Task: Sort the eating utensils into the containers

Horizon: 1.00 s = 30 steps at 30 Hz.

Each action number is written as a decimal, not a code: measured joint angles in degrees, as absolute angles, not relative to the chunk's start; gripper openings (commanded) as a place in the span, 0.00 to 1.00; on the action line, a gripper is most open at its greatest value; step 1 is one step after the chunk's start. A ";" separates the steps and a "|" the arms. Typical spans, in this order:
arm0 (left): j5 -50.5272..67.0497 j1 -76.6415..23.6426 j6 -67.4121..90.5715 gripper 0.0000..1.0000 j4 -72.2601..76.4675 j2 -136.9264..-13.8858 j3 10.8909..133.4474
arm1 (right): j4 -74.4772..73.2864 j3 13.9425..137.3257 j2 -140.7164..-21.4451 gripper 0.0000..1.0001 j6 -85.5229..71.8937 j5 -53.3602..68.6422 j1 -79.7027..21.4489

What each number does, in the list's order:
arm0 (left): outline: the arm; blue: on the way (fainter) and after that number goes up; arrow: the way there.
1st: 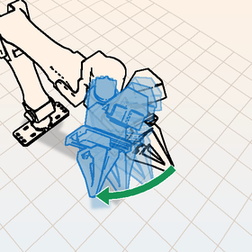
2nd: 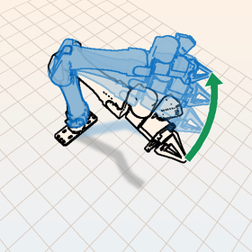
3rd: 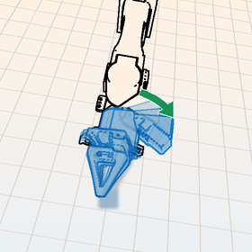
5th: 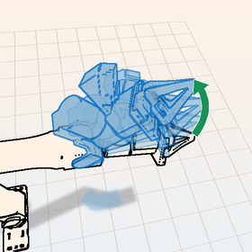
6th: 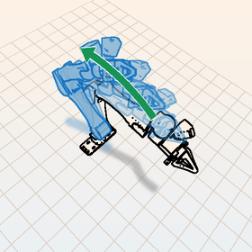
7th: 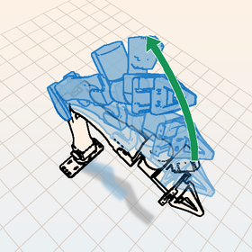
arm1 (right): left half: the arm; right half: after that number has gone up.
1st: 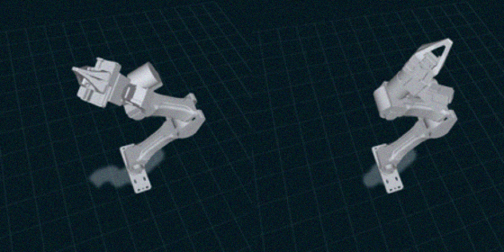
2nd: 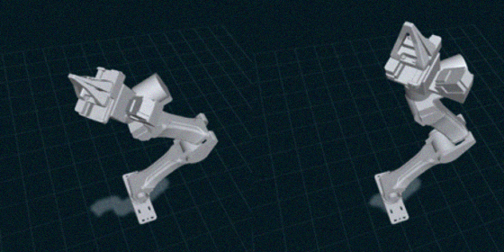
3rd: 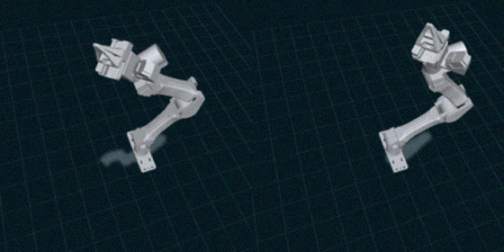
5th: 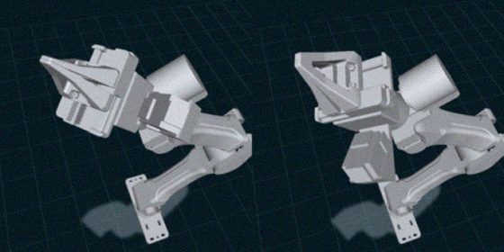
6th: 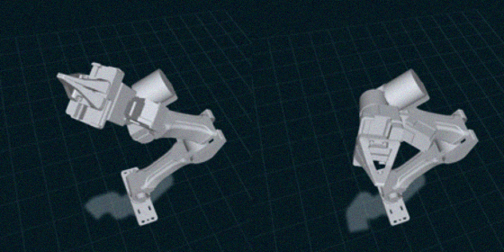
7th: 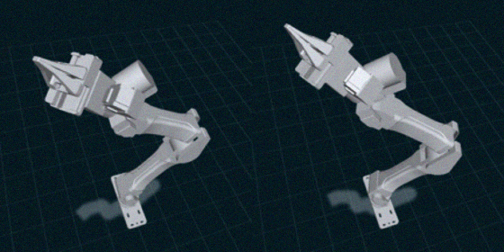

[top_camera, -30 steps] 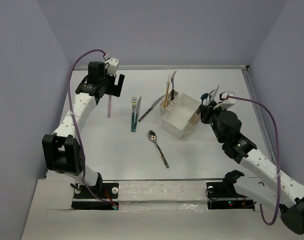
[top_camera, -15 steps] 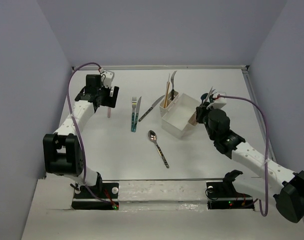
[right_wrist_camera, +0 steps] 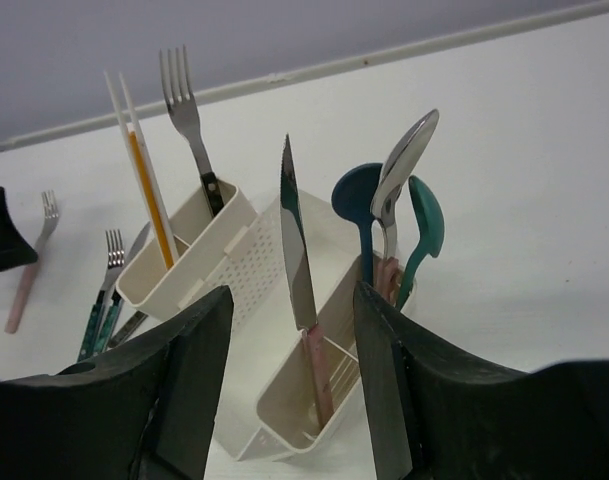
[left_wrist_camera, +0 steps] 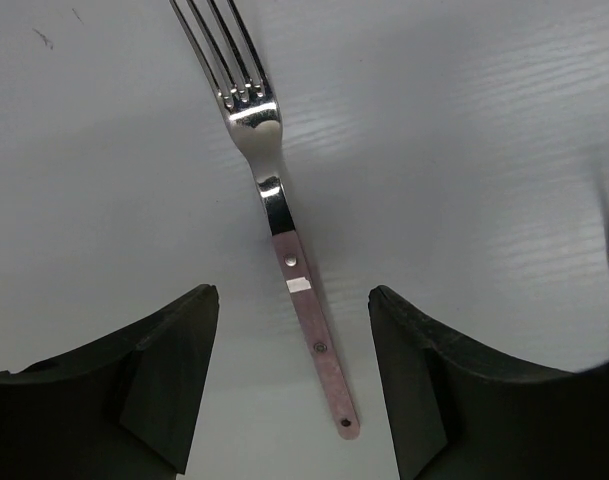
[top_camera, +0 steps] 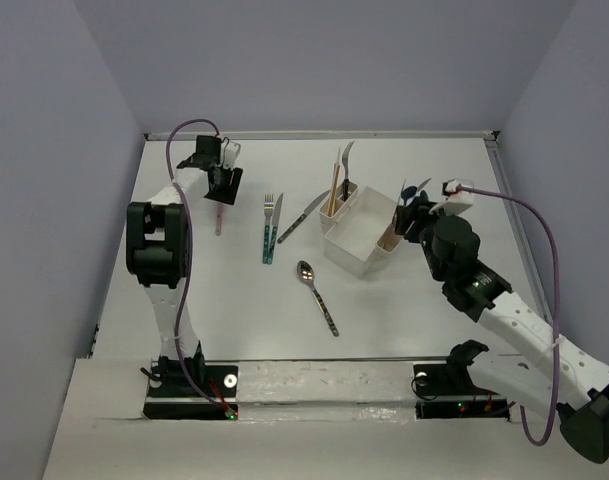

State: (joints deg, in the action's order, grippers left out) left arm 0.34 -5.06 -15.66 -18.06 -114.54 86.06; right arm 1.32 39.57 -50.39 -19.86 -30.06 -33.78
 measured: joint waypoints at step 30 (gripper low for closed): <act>12.19 -2.35 -14.11 0.00 -27.42 -120.18 90.45 | -11.16 55.64 -47.99 0.56 -14.46 -27.38 -33.78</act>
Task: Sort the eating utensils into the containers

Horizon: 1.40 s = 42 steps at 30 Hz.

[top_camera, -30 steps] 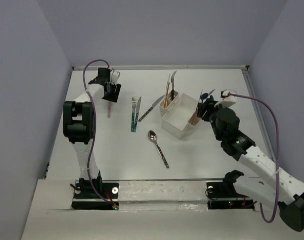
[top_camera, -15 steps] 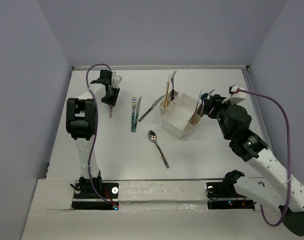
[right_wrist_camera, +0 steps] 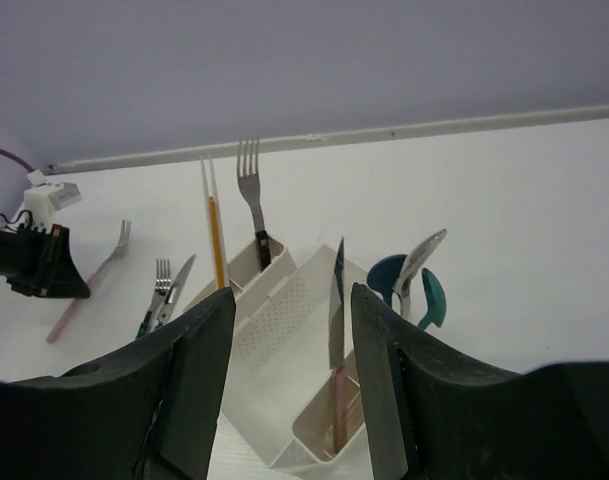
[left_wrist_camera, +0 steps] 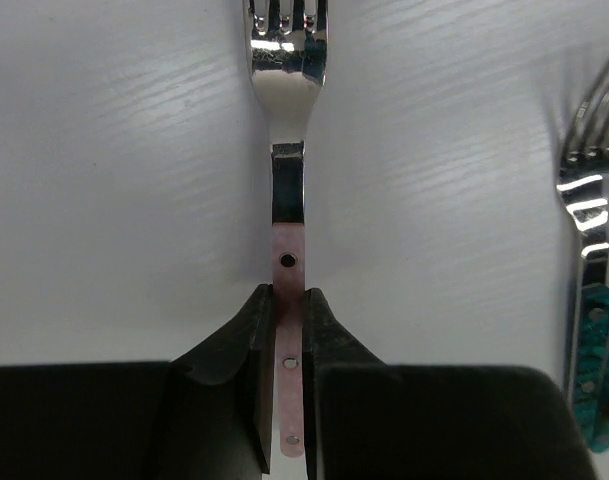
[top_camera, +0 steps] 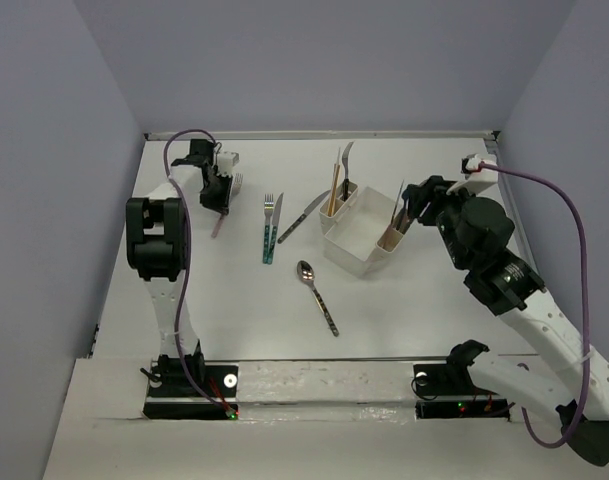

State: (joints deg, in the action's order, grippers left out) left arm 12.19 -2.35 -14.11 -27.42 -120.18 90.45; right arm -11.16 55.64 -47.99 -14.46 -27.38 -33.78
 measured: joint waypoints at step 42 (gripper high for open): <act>29.71 -22.17 -6.61 0.00 -25.82 -91.11 103.00 | 2.96 88.42 -88.58 0.69 -37.08 -2.81 -39.42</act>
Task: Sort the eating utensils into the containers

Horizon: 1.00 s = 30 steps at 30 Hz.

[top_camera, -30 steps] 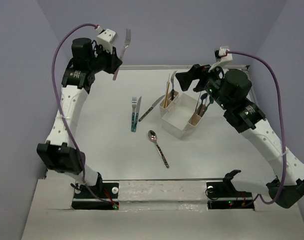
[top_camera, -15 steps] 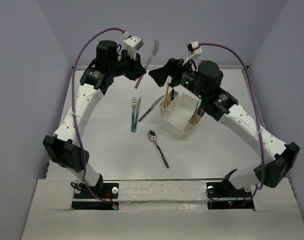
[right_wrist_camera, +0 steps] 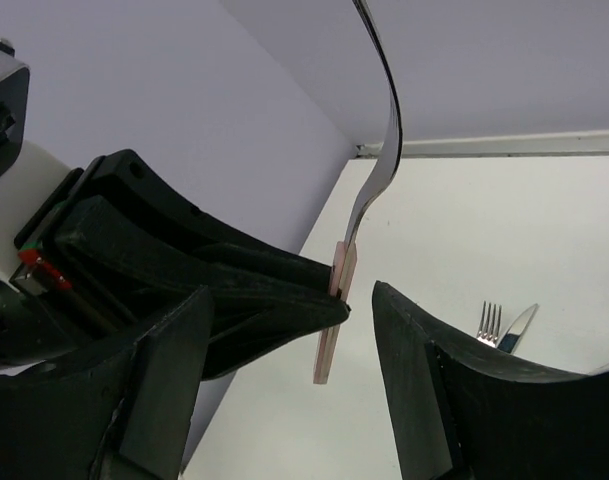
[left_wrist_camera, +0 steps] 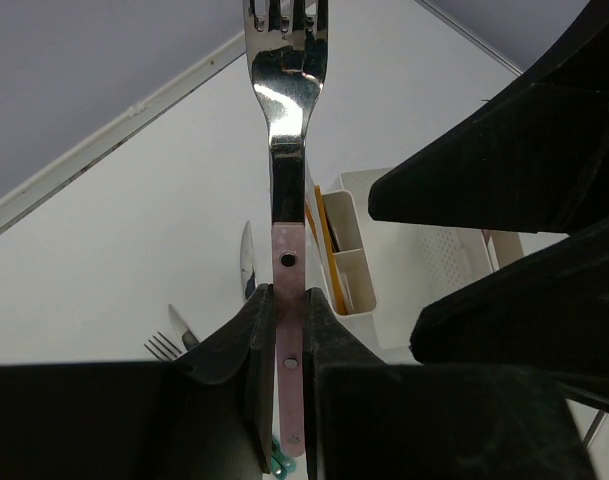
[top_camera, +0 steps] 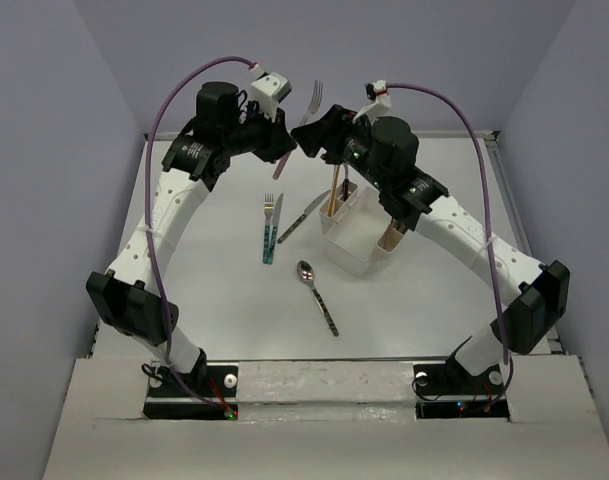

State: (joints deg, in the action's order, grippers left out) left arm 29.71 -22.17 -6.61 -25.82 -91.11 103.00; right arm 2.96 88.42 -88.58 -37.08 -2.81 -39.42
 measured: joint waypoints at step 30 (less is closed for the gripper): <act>30.24 -22.83 -8.08 0.99 -25.58 -88.07 99.24 | 4.58 91.46 -95.55 0.00 -31.68 0.40 -37.23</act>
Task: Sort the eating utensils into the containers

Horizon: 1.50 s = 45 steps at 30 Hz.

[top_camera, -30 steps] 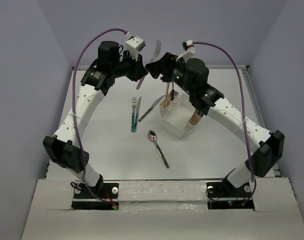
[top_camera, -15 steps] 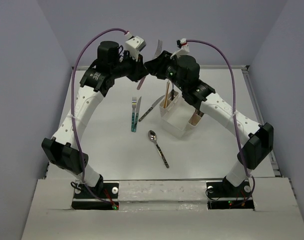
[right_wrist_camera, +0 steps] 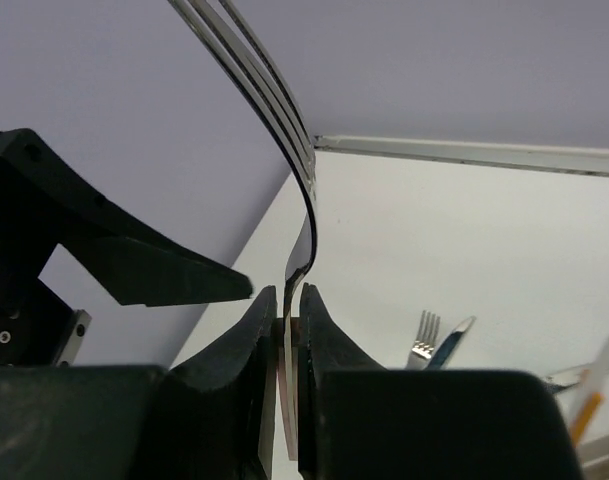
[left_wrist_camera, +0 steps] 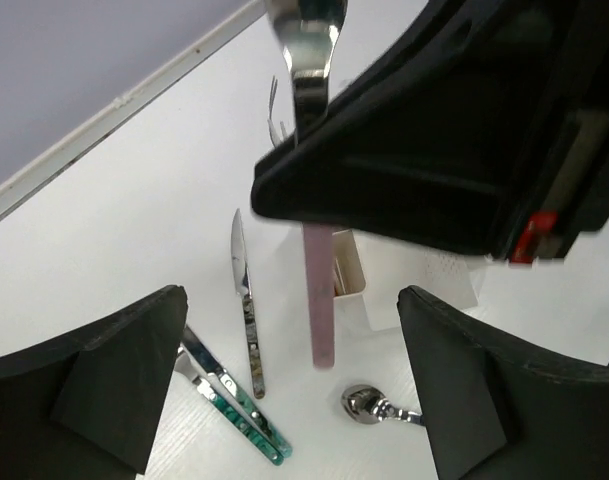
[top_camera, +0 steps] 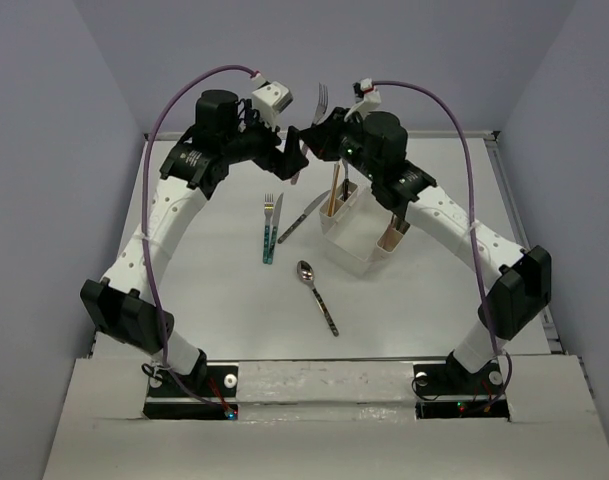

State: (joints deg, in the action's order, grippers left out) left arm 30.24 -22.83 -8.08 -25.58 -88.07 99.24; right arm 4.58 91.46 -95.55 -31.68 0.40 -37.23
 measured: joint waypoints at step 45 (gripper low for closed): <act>19.90 -5.04 -7.20 0.99 -21.82 -80.49 79.05 | 8.36 75.16 -98.30 0.00 -27.83 -13.58 -24.93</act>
State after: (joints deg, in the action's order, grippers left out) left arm 19.90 -5.04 -7.20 -21.82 -80.49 79.05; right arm 8.36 75.16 -98.30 -27.83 -13.58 -24.93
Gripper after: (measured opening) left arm 0.989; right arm 0.147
